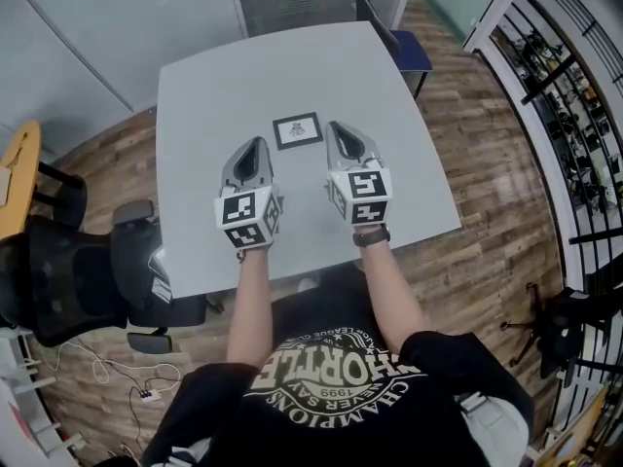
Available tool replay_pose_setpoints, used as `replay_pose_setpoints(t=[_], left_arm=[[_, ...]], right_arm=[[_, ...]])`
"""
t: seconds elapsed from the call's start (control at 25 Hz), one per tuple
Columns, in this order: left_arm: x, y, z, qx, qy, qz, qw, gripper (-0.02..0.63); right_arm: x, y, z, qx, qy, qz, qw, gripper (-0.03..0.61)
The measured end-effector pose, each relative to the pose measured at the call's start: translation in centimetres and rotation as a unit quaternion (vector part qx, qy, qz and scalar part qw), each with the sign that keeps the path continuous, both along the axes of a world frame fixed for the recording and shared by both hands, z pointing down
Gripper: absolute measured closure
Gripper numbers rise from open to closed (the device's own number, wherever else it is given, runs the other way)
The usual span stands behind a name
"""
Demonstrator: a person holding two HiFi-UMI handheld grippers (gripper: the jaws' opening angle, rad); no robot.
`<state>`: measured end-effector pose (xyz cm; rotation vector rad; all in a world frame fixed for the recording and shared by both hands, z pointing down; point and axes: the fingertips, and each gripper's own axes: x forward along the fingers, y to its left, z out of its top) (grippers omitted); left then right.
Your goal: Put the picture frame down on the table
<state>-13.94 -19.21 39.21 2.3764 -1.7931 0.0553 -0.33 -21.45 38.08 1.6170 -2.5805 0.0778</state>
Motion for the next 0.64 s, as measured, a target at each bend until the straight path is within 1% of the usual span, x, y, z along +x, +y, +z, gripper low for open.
replay_pose_setpoints(t=[0.12, 0.36, 0.64], left_arm=[[0.0, 0.2, 0.1, -0.002, -0.007, 0.000, 1.0000, 0.607], [0.5, -0.3, 0.9, -0.008, -0.007, 0.006, 0.9999, 0.607], [-0.8, -3.6, 2.8, -0.024, 0.008, -0.005, 0.9997, 0.607]], right_arm=[[0.0, 0.4, -0.2, 0.002, -0.006, -0.001, 1.000, 0.580], [0.4, 0.1, 0.3, -0.006, -0.006, 0.007, 1.000, 0.580], [-0.7, -2.7, 2.0, -0.019, 0.004, -0.003, 1.000, 0.580]])
